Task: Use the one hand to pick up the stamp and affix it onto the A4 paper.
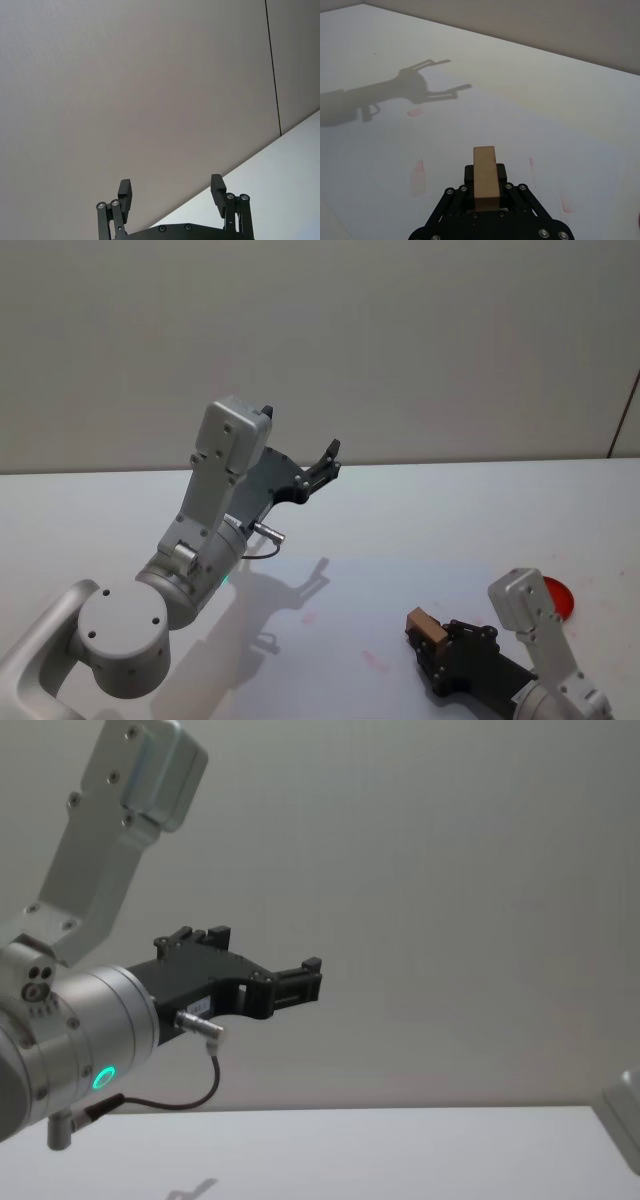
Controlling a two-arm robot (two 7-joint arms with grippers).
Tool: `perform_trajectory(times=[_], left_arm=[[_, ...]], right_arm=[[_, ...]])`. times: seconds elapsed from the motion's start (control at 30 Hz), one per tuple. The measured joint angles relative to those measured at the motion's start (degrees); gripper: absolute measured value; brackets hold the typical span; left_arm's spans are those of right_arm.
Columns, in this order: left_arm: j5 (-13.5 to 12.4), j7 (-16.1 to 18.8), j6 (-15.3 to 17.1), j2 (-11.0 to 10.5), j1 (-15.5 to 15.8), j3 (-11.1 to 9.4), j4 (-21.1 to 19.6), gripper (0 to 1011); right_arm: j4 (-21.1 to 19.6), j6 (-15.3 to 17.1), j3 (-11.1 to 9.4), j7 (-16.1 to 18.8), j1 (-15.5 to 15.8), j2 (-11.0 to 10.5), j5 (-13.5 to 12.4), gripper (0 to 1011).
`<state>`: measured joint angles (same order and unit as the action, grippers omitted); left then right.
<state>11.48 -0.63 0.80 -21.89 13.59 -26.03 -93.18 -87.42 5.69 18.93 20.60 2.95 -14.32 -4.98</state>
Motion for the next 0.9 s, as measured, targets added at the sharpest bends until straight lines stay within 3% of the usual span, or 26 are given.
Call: perform_trajectory(times=[0.63, 0.9], left_arm=[[0.0, 0.0, 0.0, 0.0, 0.0, 0.0, 0.0, 1001], [0.0, 0.0, 0.0, 0.0, 0.0, 0.0, 0.0, 1001]], right_arm=[[0.8, 0.3, 0.2, 0.0, -0.5, 0.2, 0.2, 221], [0.2, 0.5, 0.1, 0.0, -0.5, 0.3, -1.2, 221]])
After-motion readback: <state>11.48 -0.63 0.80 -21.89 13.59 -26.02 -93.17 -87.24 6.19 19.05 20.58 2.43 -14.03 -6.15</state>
